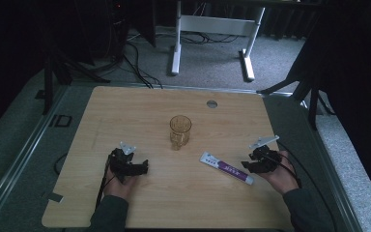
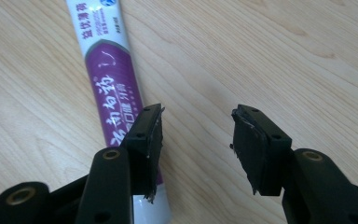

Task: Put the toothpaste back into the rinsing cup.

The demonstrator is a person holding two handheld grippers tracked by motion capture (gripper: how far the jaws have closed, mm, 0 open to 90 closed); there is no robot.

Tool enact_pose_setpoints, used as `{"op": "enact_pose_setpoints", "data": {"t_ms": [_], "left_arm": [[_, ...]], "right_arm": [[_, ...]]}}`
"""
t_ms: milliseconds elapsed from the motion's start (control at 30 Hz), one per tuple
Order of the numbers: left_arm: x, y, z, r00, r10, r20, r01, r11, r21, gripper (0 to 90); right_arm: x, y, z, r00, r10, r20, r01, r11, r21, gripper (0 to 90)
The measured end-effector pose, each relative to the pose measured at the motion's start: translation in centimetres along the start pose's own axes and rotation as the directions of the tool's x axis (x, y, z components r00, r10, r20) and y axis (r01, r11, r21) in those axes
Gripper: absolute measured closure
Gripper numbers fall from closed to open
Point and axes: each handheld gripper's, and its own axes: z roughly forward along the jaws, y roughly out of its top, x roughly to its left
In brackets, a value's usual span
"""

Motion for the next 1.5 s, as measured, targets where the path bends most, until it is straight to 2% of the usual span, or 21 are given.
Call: {"op": "enact_pose_setpoints", "data": {"t_ms": [900,1500], "left_arm": [[0.0,0.0,0.0,1.0000,0.000,0.000,0.000,1.0000,0.000,5.7],[-0.2,0.0,0.0,0.9999,0.008,0.009,-0.008,1.0000,0.000,5.8]], "right_arm": [[0.9,1.4,0.9,0.9973,-0.070,-0.024,0.071,0.997,0.037,50.9],[1.4,2.4,1.5,0.9946,-0.095,-0.041,0.097,0.994,0.052,50.6]]}}
